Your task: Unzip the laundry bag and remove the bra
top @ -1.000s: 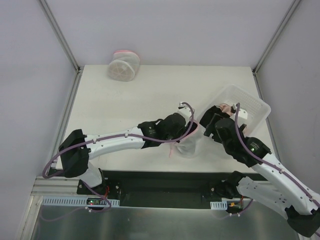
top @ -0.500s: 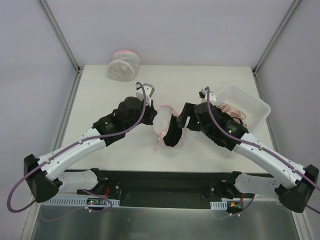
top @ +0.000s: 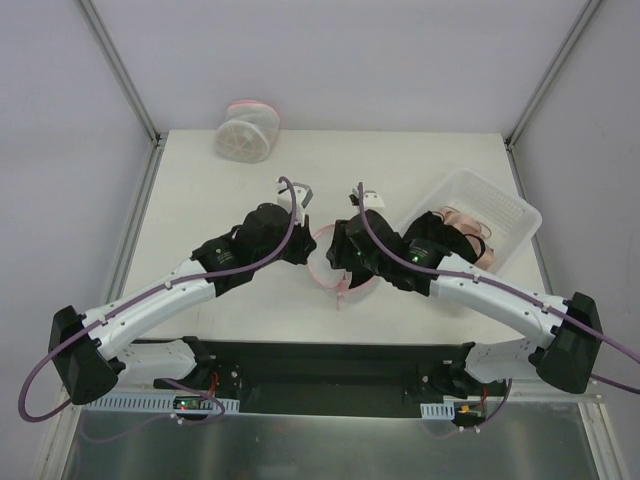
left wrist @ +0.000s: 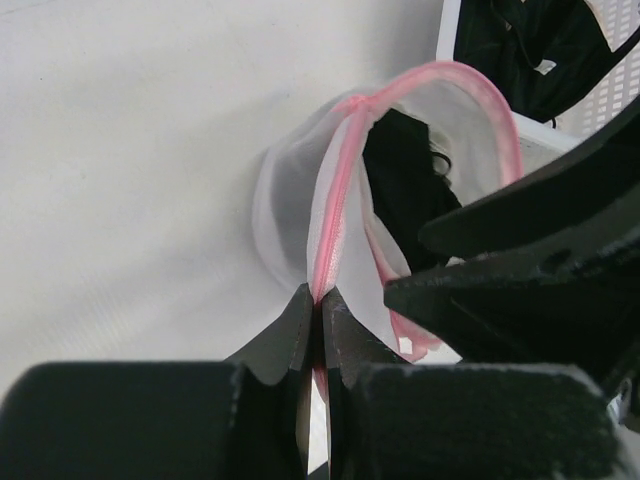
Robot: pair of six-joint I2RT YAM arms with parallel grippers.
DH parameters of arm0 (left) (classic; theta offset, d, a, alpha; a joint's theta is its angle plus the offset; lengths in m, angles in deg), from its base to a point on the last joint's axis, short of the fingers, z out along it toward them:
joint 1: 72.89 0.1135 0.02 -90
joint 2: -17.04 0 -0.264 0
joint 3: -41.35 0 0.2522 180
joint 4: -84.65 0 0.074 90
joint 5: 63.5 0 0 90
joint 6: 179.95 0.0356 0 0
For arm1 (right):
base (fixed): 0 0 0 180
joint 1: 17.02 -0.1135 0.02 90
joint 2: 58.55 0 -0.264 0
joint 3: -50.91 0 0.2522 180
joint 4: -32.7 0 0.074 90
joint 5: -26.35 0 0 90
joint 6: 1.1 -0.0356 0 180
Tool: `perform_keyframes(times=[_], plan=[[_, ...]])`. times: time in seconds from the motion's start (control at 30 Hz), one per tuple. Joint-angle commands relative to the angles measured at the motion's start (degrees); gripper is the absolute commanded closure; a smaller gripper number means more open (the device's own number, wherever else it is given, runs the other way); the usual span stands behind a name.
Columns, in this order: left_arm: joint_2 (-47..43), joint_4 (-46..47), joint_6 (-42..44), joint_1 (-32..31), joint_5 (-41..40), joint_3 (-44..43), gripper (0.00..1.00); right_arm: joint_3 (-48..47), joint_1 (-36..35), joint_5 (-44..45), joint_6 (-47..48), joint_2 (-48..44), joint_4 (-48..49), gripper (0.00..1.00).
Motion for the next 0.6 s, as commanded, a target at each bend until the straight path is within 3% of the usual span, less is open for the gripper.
perform_keyframes(times=[0.0, 0.4, 0.57], plan=[[-2.0, 0.3, -1.4, 0.1, 0.0, 0.9, 1.0, -2.8, 2.3, 6.1, 1.1, 3.5, 0.1, 0.52], [-4.9, -0.2, -2.1, 0.1, -1.9, 2.1, 1.0, -4.6, 6.9, 13.2, 1.0, 8.0, -9.5, 0.5], [-4.8, -0.2, -2.1, 0.2, -1.8, 1.6, 1.0, -4.6, 7.4, 11.8, 1.7, 12.3, -9.9, 0.42]])
